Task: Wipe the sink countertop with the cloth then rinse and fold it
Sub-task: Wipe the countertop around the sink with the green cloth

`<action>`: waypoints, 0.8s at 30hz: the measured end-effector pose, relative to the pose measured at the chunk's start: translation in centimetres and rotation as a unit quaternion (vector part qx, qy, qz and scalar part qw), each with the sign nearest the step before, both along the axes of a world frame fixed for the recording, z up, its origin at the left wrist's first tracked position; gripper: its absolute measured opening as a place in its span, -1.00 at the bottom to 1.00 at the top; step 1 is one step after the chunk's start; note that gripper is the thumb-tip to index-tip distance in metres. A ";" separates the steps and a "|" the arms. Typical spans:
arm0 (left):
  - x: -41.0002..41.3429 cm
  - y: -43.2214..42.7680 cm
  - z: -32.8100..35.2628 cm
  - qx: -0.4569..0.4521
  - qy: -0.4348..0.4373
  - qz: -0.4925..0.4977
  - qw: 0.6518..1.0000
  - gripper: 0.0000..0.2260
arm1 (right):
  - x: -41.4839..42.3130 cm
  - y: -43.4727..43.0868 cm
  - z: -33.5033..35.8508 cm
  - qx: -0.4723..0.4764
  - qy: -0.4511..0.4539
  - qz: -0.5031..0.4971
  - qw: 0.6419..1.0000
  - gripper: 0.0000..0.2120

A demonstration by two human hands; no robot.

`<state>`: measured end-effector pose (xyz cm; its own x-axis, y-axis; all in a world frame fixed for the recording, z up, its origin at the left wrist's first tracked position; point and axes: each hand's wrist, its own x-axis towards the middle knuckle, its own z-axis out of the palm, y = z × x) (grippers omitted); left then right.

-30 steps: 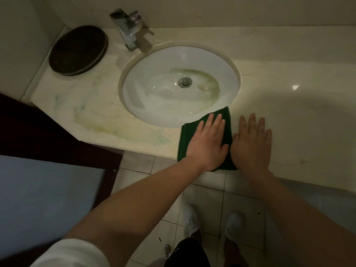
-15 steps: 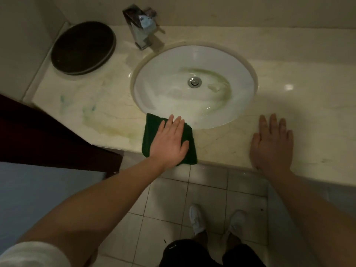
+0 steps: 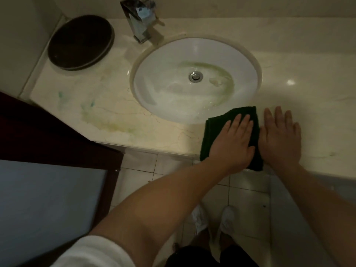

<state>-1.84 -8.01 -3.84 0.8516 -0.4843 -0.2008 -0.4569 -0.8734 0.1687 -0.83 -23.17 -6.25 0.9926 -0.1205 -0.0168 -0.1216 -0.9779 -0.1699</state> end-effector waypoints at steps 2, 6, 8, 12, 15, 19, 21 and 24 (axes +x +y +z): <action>0.2 2.4 0.1 -0.007 -0.003 -0.025 1.000 -0.38 | 0.0 0.1 0.0 0.000 -0.004 -0.001 1.000 -0.44; 0.7 9.0 0.6 0.031 -0.004 -0.012 0.999 -0.37 | 0.0 0.1 0.1 -0.018 0.009 0.007 1.000 -0.44; 0.7 11.6 0.9 0.041 -0.008 0.007 0.999 -0.39 | 0.3 -0.3 0.6 0.003 0.020 0.021 1.000 -0.43; 0.2 11.9 0.9 0.062 -0.007 0.032 0.998 -0.40 | -0.1 -4.8 1.4 0.129 -0.025 0.028 0.991 -0.45; 0.3 8.1 0.9 0.043 -0.005 0.066 0.997 -0.40 | -0.3 -11.4 1.1 0.079 -0.055 -0.053 0.994 -0.44; 0.7 -0.5 0.7 0.021 -0.005 0.064 0.998 -0.39 | -0.5 -15.9 0.2 0.051 -0.041 -0.059 0.996 -0.44; 1.4 -5.0 0.3 0.011 -0.004 0.064 0.998 -0.39 | -0.5 -16.2 -0.3 0.056 -0.057 -0.052 0.995 -0.48; 1.4 -12.4 0.1 0.019 -0.015 0.021 0.999 -0.39 | -0.7 -16.3 -0.7 0.082 -0.089 -0.047 0.992 -0.54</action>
<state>-0.45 -20.44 -3.73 0.8769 -0.4405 -0.1923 -0.4240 -0.8974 0.1223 -1.56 -39.50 -6.92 0.9659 -0.2235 0.1304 -0.1655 -0.9211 -0.3524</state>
